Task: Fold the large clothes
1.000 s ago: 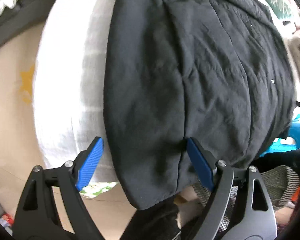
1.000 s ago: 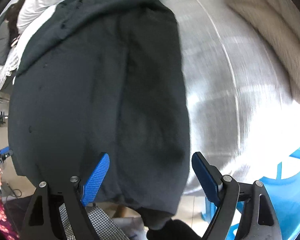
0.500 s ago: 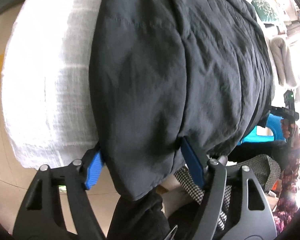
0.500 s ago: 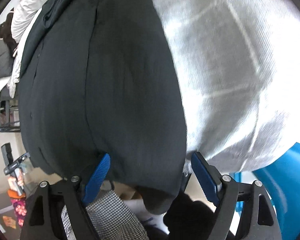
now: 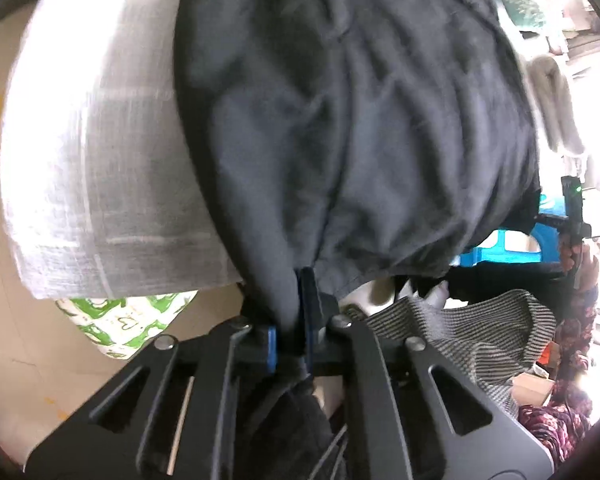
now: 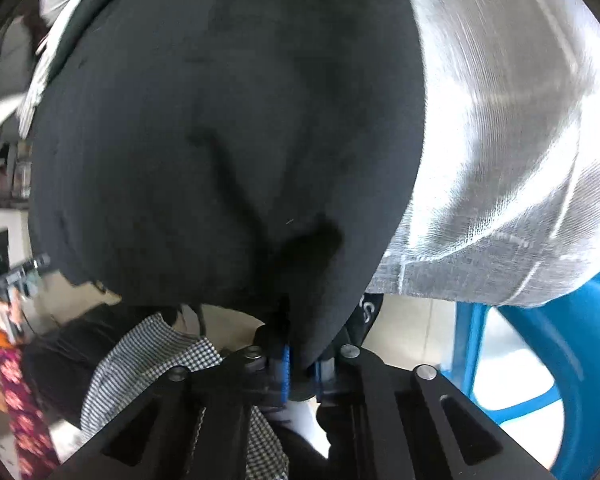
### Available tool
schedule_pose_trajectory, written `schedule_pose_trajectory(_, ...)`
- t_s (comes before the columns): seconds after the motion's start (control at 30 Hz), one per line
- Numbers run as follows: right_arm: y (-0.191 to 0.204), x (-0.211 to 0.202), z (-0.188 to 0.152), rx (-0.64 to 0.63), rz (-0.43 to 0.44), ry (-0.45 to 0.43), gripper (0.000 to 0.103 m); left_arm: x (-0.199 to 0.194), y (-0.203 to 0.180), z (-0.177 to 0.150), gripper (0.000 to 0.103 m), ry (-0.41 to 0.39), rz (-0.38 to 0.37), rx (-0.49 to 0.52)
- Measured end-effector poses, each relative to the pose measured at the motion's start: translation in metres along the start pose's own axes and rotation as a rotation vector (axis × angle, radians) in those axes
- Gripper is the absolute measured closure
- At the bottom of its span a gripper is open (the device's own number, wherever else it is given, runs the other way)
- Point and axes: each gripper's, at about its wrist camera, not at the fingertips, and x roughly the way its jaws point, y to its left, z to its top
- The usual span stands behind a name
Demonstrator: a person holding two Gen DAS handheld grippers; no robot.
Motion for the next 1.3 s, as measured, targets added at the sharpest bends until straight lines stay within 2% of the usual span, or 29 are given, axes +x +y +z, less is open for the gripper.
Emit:
schedule_pose_trajectory(0.1, 0.018, -0.023, -0.010, -0.055, 0.031, -0.065, 0.097, -0.020, -0.010, -0.001, 0.095, -0.071, -0.061, 0.010)
schedule_pose_trajectory(0.23, 0.042, -0.056, -0.026, -0.088, 0.139, -0.191, 0.097, -0.050, -0.033, 0.002, 0.095, -0.197, -0.140, 0.037)
schedule_pose_trajectory(0.37, 0.059, -0.102, -0.012, -0.102, 0.239, -0.334, 0.097, -0.085, -0.055, 0.024, 0.095, -0.341, -0.201, 0.063)
schedule_pose_trajectory(0.43, 0.068, -0.125, -0.002, -0.109, 0.261, -0.409, 0.097, -0.101, -0.057, 0.037, 0.095, -0.412, -0.234, 0.043)
schedule_pose_trajectory(0.57, 0.066, -0.148, 0.024, -0.065, 0.300, -0.510, 0.097, -0.116, -0.039, 0.070, 0.095, -0.538, -0.284, -0.089)
schedule_pose_trajectory(0.63, 0.056, -0.153, 0.043, -0.006, 0.298, -0.546, 0.097, -0.113, -0.031, 0.089, 0.095, -0.568, -0.260, -0.152)
schedule_pose_trajectory(0.8, 0.027, -0.146, 0.087, 0.179, 0.274, -0.577, 0.097, -0.103, -0.019, 0.131, 0.095, -0.621, -0.157, -0.231)
schedule_pose_trajectory(1.0, 0.007, -0.113, 0.130, 0.310, 0.210, -0.552, 0.097, -0.080, 0.000, 0.173, 0.094, -0.670, -0.052, -0.310)
schedule_pose_trajectory(1.07, 0.004, -0.103, 0.146, 0.329, 0.179, -0.533, 0.097, -0.066, 0.007, 0.189, 0.093, -0.647, 0.000, -0.326)
schedule_pose_trajectory(1.17, -0.008, -0.086, 0.164, 0.348, 0.146, -0.499, 0.097, -0.047, 0.015, 0.204, 0.092, -0.587, 0.035, -0.344)
schedule_pose_trajectory(1.23, -0.008, -0.075, 0.170, 0.334, 0.132, -0.473, 0.095, -0.044, 0.009, 0.207, 0.092, -0.548, 0.079, -0.313)
schedule_pose_trajectory(1.3, -0.005, -0.077, 0.171, 0.314, 0.130, -0.467, 0.091, -0.052, 0.000, 0.203, 0.088, -0.564, 0.089, -0.278)
